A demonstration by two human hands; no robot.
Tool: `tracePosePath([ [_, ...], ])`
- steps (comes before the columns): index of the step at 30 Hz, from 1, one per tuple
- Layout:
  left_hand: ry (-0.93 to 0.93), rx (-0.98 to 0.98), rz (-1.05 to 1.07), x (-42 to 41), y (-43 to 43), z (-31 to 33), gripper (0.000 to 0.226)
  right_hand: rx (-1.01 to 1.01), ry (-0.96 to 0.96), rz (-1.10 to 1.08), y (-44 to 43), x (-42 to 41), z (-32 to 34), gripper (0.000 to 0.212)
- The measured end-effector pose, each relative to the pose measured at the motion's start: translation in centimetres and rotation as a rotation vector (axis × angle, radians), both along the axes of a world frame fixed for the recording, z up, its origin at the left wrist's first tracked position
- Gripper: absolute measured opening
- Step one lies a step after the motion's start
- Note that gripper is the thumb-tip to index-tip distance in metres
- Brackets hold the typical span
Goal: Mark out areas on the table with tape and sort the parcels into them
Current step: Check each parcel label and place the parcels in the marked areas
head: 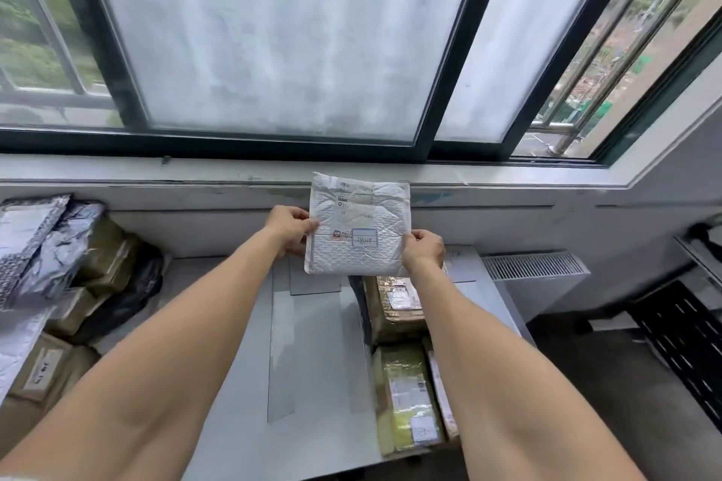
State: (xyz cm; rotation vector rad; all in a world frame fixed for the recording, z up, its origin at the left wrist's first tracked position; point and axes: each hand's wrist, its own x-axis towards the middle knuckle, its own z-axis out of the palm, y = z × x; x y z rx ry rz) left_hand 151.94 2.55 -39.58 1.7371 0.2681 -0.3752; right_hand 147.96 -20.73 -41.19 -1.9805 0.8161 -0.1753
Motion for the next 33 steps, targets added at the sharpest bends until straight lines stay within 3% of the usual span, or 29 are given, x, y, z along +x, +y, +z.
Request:
tracePosePath([
  [16, -0.004, 0.041, -0.023, 0.1, -9.6, 0.2, 0.02, 0.027, -0.043, -0.059, -9.9, -2.3, 0.3, 0.012],
  [19, 0.003, 0.046, -0.083, 0.7, -13.2, 0.7, 0.016, 0.022, -0.054, -0.134, -12.7, -3.1, 0.3, 0.007],
  [28, 0.011, 0.073, -0.247, 0.1, -27.7, 0.9, 0.016, -0.032, 0.033, -0.363, -25.0, -4.1, -0.2, 0.022],
  [33, 0.027, 0.177, -0.169, -0.7, -35.0, -1.6, 0.005, -0.101, 0.163, -0.33, -31.1, -2.8, -2.7, 0.023],
])
